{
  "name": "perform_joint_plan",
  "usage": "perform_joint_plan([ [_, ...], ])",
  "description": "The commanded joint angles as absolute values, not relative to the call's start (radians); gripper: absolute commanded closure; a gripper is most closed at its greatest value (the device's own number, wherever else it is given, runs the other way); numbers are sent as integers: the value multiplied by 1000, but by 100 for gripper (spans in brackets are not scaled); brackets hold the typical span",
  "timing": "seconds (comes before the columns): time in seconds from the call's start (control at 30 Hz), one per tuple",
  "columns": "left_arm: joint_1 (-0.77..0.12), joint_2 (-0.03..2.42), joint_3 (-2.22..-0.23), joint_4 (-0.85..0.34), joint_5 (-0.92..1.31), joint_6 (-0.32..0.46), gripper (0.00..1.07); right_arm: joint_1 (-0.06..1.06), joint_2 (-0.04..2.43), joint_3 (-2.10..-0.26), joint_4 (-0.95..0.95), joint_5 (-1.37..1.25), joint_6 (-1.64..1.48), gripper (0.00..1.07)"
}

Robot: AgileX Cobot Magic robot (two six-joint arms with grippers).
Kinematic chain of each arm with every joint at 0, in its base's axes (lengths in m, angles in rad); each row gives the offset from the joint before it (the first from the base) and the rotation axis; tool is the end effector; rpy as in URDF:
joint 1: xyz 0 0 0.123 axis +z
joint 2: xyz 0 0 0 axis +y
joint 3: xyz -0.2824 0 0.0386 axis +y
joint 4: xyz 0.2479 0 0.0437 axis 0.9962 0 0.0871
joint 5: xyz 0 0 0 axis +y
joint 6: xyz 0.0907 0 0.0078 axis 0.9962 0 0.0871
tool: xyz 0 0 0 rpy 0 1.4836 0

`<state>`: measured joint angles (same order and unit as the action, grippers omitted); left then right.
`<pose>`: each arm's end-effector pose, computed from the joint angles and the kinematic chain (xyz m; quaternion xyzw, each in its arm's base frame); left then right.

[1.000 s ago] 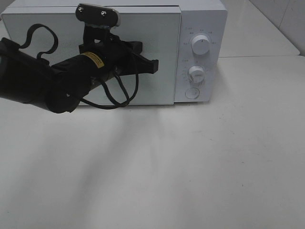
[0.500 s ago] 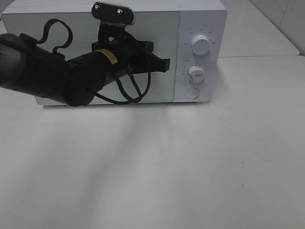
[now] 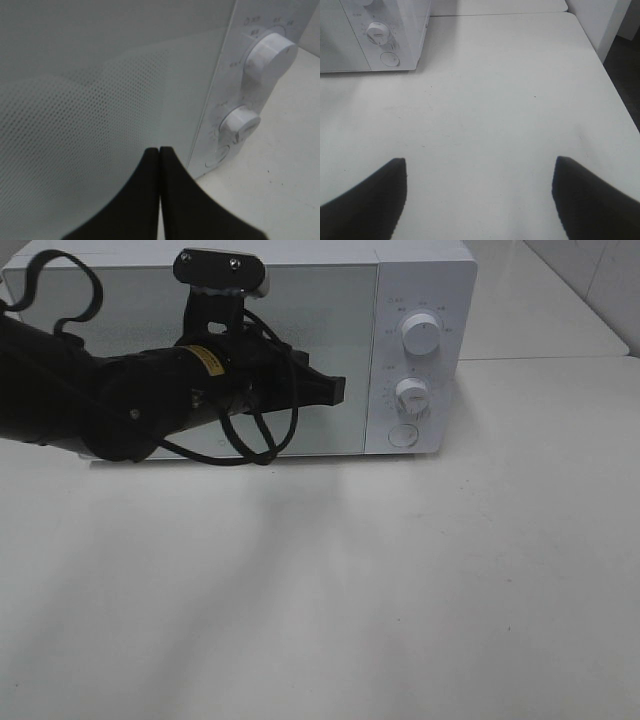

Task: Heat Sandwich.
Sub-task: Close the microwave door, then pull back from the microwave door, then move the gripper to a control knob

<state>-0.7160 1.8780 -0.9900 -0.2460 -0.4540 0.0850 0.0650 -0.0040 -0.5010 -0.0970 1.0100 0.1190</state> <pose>0.3060 -0.2534 0.1839 0.2051 0.7953 -0.1953 0.5360 -0.0033 -0.0077 0.2819 0.0234 0.8371 0.0017 0.5466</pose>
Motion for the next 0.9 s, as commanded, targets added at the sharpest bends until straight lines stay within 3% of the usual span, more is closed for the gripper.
perform_joint_plan([
  [0.03, -722, 1826, -960, -244, -413, 88, 107, 63, -31, -502, -97, 996, 128, 32],
  [0.23, -722, 1734, -911, -244, -237, 88, 106, 63, -31, -502, -97, 996, 128, 32],
  [0.3, -722, 1697, -909, -244, -92, 88, 79, 63, -31, -502, -97, 996, 128, 32],
  [0.33, -722, 1697, -909, -244, -92, 88, 79, 63, -31, -502, -97, 996, 128, 32],
  [0.4, -722, 1669, -909, -244, 13, 88, 48, 63, -31, -502, -97, 996, 128, 32],
  [0.43, -721, 1649, -909, -243, 97, 88, 17, 63, -31, -502, -97, 996, 128, 32],
  [0.47, -720, 1640, -909, -243, 131, 86, 4, 63, -31, -502, -97, 996, 128, 32],
  [0.83, -718, 1566, -911, -166, 463, 83, 9, 63, -31, -502, -96, 996, 128, 32],
  [0.9, -718, 1546, -911, -150, 543, 50, 9, 63, -31, -502, -96, 996, 128, 32],
])
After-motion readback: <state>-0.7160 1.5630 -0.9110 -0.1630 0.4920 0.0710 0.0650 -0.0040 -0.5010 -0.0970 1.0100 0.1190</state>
